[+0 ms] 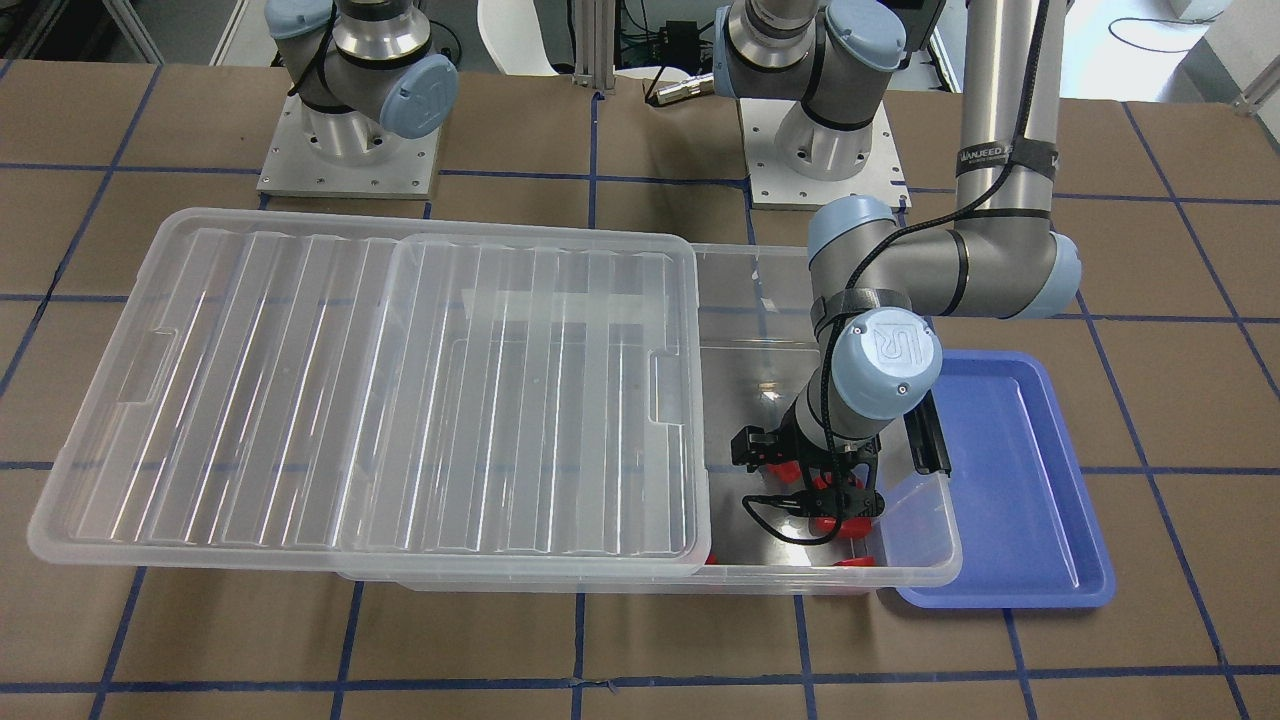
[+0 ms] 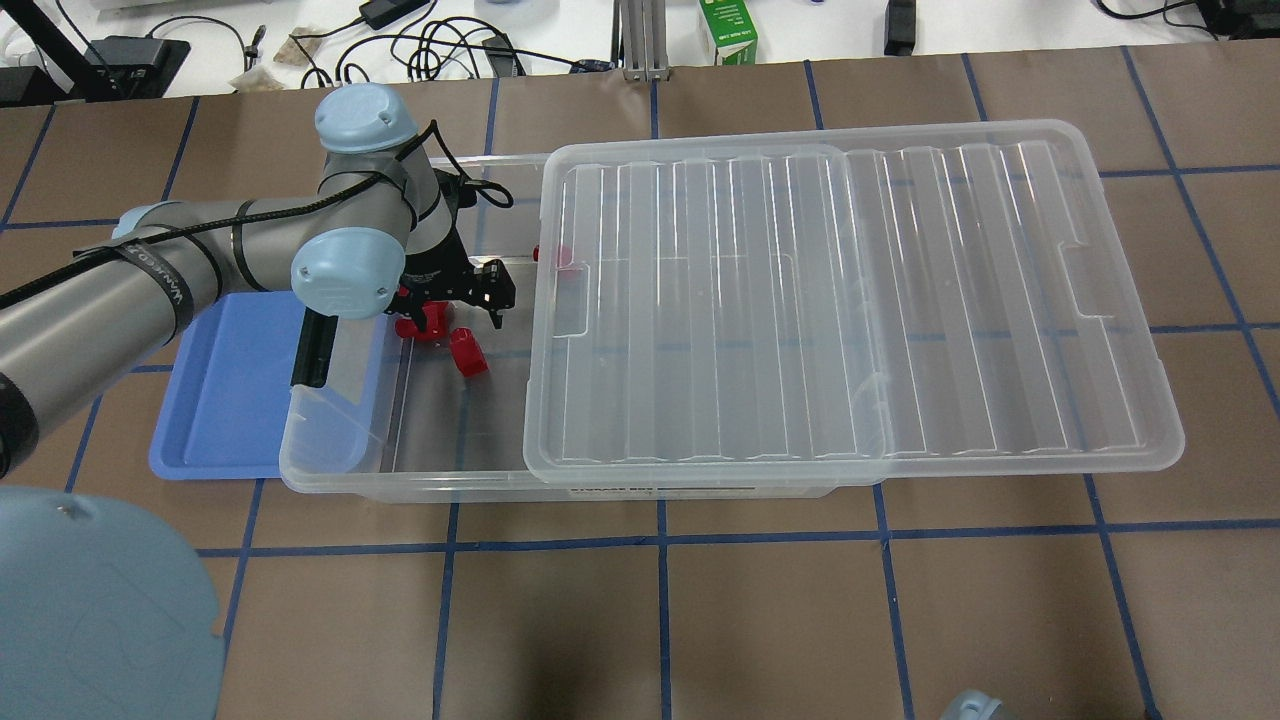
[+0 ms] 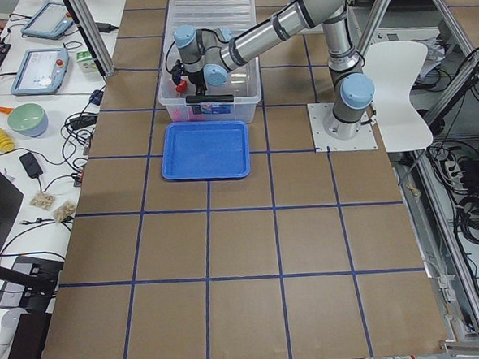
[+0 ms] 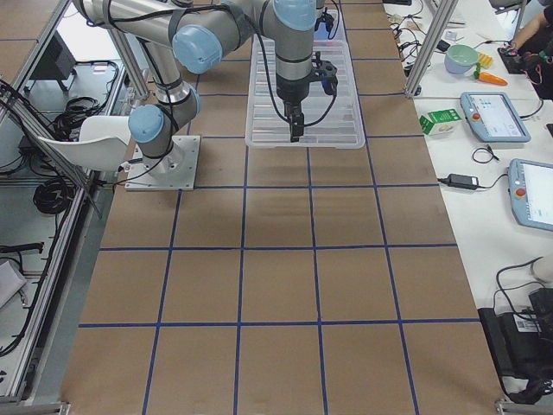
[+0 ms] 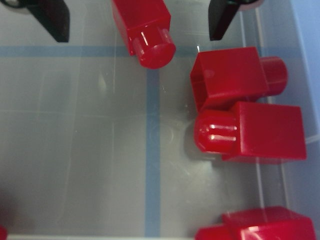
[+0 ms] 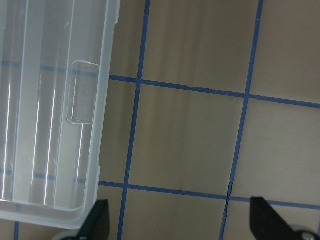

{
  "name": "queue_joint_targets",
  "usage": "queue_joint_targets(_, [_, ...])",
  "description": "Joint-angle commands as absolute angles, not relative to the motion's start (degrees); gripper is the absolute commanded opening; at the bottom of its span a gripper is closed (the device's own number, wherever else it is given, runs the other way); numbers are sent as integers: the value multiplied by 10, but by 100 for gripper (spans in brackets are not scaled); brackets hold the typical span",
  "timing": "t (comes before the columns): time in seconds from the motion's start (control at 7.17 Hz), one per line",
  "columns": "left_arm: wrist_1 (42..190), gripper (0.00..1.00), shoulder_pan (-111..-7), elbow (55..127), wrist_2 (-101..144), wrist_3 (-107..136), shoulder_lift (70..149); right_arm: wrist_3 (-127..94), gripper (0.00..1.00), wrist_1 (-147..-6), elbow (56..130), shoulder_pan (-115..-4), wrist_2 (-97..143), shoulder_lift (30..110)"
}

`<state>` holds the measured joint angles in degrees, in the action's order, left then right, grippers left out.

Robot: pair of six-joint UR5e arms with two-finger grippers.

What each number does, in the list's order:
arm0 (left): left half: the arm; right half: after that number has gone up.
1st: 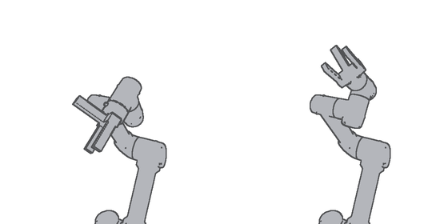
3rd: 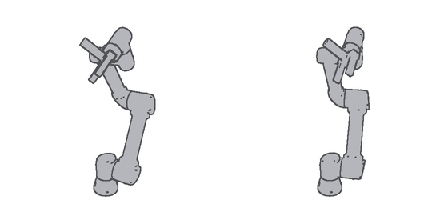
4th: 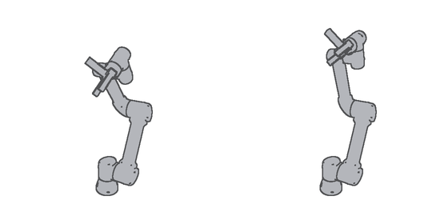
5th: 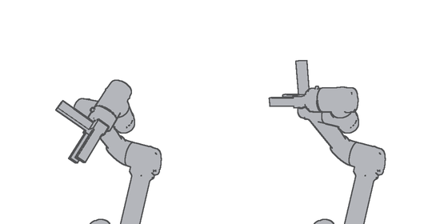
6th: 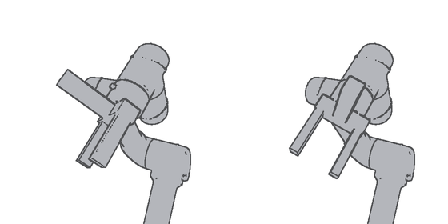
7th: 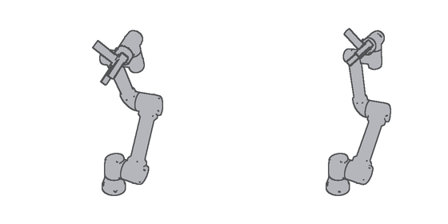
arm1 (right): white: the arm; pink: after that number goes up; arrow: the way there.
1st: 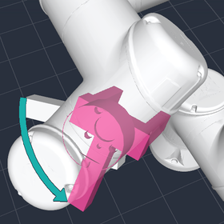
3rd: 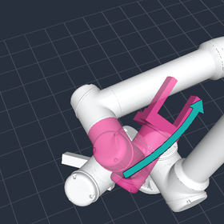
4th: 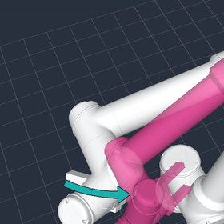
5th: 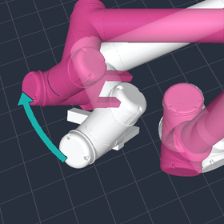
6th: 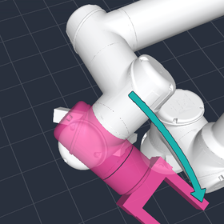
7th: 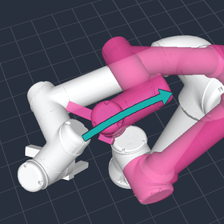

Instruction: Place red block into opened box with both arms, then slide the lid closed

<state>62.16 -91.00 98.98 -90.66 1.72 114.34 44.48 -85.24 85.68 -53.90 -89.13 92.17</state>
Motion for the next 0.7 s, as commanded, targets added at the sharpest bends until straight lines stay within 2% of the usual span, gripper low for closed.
queue_joint_targets(0.0, [685, 100, -908, 932, -911, 18, 1113, 446, 100, -862, 897, -540, -883, 897])
queue_joint_targets(0.28, [794, 100, -908, 847, -931, 17, 1087, 445, 100, -951, 968, -540, -883, 890])
queue_joint_targets(0.56, [893, 100, -900, 816, -933, 15, 1042, 440, 100, -1044, 1040, -540, -883, 886])
